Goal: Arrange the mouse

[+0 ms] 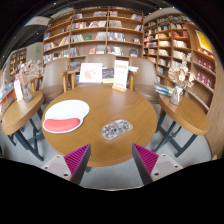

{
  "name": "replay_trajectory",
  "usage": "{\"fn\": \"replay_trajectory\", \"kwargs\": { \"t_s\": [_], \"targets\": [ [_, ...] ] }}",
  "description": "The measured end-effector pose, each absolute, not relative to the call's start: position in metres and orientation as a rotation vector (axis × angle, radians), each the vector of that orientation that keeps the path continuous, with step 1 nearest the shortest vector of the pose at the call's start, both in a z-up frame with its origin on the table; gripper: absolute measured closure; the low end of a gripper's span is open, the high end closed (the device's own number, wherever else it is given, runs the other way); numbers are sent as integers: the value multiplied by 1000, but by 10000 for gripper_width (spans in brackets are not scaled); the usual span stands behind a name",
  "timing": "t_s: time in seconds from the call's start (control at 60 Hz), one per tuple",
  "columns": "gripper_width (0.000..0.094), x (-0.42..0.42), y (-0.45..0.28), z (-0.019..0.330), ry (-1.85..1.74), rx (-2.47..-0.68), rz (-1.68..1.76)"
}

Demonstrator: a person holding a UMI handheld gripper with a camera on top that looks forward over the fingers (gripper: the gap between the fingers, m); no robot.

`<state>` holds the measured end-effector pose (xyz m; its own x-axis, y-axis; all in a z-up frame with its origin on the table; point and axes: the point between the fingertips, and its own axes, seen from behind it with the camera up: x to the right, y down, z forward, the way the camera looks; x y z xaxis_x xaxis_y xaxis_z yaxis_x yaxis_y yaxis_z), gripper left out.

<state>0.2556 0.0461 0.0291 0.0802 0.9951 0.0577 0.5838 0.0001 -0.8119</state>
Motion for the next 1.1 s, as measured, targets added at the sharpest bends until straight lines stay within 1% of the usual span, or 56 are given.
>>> {"fn": "replay_trajectory", "kwargs": {
  "t_s": [0.317, 0.583, 0.75, 0.8, 0.85, 0.9, 0.917, 1.017, 1.05, 1.1],
  "targets": [
    [85, 194, 50, -15, -1612, -1730, 744],
    [86, 135, 50, -16, -1625, -1732, 775],
    [94, 113, 46, -15, -1656, -1719, 783],
    [118, 110, 45, -15, -1658, -1714, 784],
    [190, 109, 45, -15, -1661, -1706, 789],
    [333, 108, 45, -15, -1675, -1684, 796],
    [483, 108, 44, -15, -1687, -1671, 800],
    [513, 111, 47, -12, -1702, -1666, 753],
    [512, 110, 45, -4, -1693, -1658, 749],
    [525, 103, 36, 18, -1661, -1639, 783]
  ]
}}
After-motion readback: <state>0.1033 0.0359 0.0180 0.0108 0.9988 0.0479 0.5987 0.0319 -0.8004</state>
